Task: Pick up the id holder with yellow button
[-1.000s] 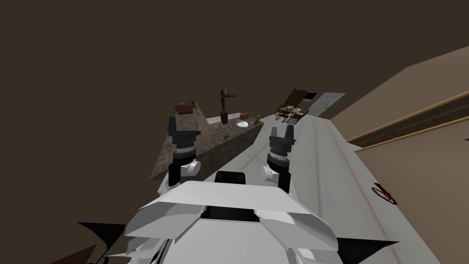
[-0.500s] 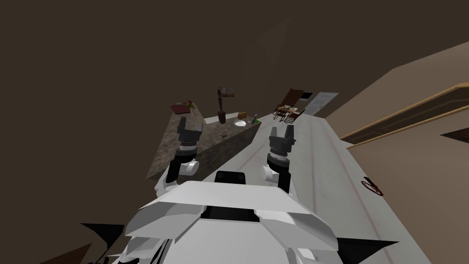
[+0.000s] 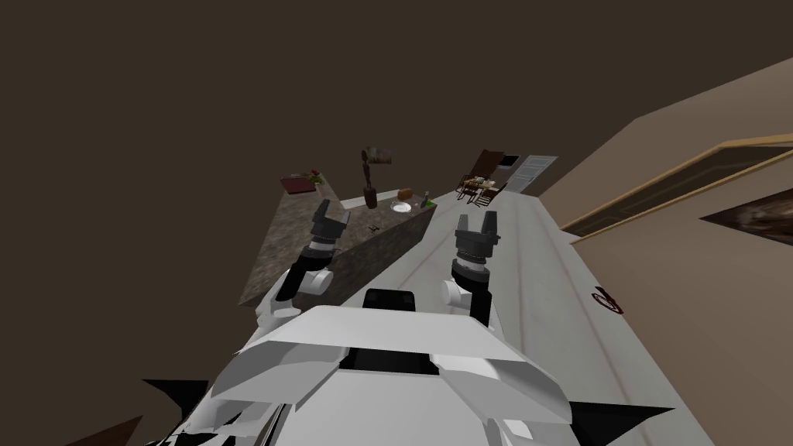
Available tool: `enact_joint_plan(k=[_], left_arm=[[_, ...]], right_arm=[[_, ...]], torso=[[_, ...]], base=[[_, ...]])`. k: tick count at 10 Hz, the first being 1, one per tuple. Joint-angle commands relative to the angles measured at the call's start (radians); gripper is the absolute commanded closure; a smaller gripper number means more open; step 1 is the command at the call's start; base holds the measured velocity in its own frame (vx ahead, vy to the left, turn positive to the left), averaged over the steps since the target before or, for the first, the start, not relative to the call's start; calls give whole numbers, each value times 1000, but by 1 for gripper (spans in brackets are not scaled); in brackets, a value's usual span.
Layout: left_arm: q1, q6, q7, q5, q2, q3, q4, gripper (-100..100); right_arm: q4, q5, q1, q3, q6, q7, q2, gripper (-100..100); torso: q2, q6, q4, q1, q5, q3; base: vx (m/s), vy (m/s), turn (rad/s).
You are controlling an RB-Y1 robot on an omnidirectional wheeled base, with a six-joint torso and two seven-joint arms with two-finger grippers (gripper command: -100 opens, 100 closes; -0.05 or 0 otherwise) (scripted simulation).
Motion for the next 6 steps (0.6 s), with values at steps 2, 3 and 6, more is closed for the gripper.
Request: enact_joint_plan(k=[2,3,6], left_arm=[[-21,66,16,10,55,-11,20,-100],[-21,69,16,10,55,-11,20,-100],[-44,148,34,25,127,-23,44,-100]], right_arm=[[0,0,0,0,0,0,0,0],[0,0,0,0,0,0,0,0],[0,0,0,0,0,0,0,0]], torso=[[0,0,0,0,0,0],[0,0,0,1,0,0],[0,0,0,1,0,0]], base=[[-20,-23,-73],[-19,-18,-40],[-18,-22,-78]])
